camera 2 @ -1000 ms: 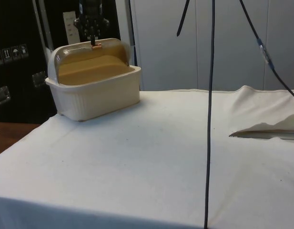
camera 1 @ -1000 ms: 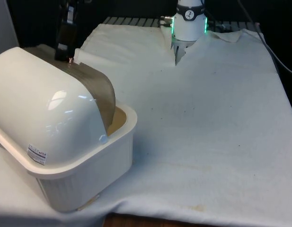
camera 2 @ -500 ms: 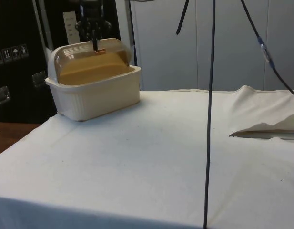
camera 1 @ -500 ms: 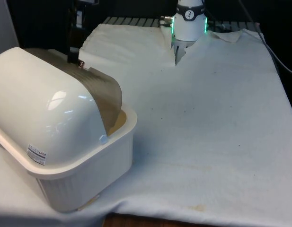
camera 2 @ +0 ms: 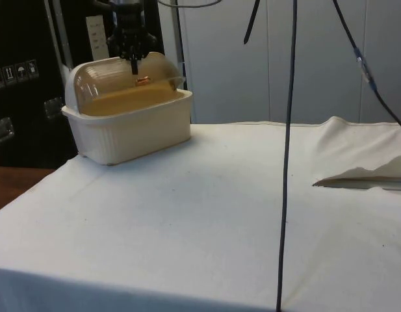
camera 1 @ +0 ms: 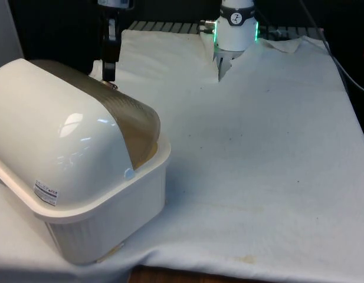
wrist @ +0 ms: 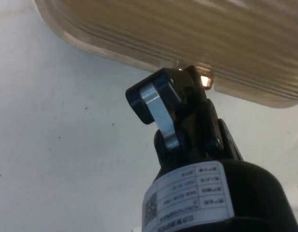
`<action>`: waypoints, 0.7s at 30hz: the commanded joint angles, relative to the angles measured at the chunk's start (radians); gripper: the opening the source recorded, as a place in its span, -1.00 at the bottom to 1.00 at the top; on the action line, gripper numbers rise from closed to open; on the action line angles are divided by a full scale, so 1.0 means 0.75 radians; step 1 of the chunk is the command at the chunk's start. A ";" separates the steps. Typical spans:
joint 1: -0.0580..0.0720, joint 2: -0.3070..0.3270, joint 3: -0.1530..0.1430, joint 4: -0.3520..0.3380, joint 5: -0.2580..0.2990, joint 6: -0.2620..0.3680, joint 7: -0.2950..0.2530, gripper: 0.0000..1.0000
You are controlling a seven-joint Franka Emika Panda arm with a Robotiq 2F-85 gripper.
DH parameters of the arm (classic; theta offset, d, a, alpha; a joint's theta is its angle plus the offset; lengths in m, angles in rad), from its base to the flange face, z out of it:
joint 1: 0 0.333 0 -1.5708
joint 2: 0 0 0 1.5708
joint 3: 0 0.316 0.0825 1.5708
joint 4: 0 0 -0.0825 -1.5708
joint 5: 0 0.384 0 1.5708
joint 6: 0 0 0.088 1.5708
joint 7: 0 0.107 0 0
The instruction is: Open the lid, then close it.
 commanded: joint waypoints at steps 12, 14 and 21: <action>0.005 -0.041 0.012 -0.076 0.072 -0.043 0.001 -1.00; 0.008 -0.060 0.015 -0.101 0.071 -0.044 0.004 -1.00; 0.020 -0.131 0.031 -0.188 0.061 -0.045 0.012 -1.00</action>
